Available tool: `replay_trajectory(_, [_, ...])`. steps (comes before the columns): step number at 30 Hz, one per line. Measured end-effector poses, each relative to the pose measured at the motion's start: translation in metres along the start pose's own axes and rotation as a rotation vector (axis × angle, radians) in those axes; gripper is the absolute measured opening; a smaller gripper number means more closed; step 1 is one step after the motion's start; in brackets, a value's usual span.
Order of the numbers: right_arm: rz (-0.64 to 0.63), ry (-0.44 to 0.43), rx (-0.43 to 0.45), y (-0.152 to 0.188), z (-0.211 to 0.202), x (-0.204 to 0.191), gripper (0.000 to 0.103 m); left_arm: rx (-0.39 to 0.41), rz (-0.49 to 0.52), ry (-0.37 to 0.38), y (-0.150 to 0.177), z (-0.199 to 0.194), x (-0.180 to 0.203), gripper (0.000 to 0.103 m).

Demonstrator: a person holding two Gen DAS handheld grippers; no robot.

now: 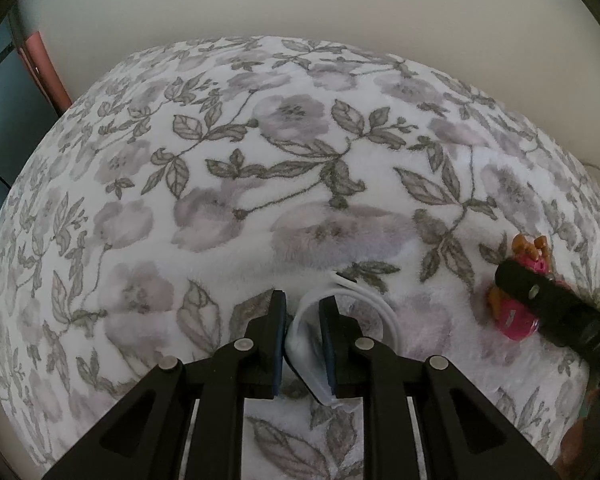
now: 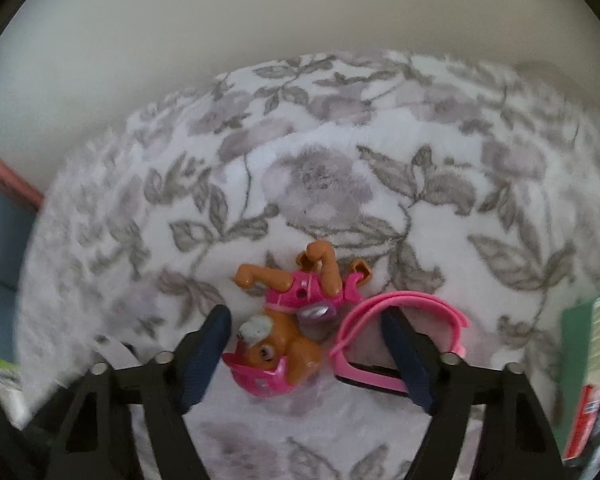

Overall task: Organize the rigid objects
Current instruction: 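Grasp the white smartwatch with the left tool while the right tool grasps the pink dog figure and band, then carry the smartwatch and pink dog figure with band over the tray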

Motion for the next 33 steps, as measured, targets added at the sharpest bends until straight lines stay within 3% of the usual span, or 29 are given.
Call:
replay_trajectory(2, [-0.041, 0.029, 0.023, 0.004, -0.001, -0.002, 0.071, 0.000, 0.003, -0.001, 0.000, 0.001, 0.000, 0.019])
replay_trajectory(7, [-0.043, 0.004, 0.014, 0.008, -0.005, 0.004, 0.057, -0.002, 0.014, -0.017, 0.001, 0.002, 0.003, 0.019])
replay_trajectory(12, [-0.038, -0.055, 0.002, 0.018, -0.012, 0.012, 0.051, -0.007, 0.014, -0.029, 0.003, 0.000, 0.006, 0.017])
replay_trajectory(26, [0.057, -0.191, -0.054, 0.053, -0.046, 0.054, 0.048, -0.071, -0.037, 0.020, 0.030, -0.027, 0.030, 0.013])
replay_trajectory(33, [0.116, -0.236, -0.011, 0.066, -0.084, 0.085, 0.048, -0.055, -0.029, 0.045, 0.046, -0.058, 0.066, 0.013])
Point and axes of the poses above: each gripper's, at about its wrist camera, not at the fingertips, and z roughly the way its jaws point, x to its right, y to its underside, the point moved 3 cm from there along z, roughly the way its jaws point, and after that the axes turned 14 degrees about y, right-handed, at the moved point
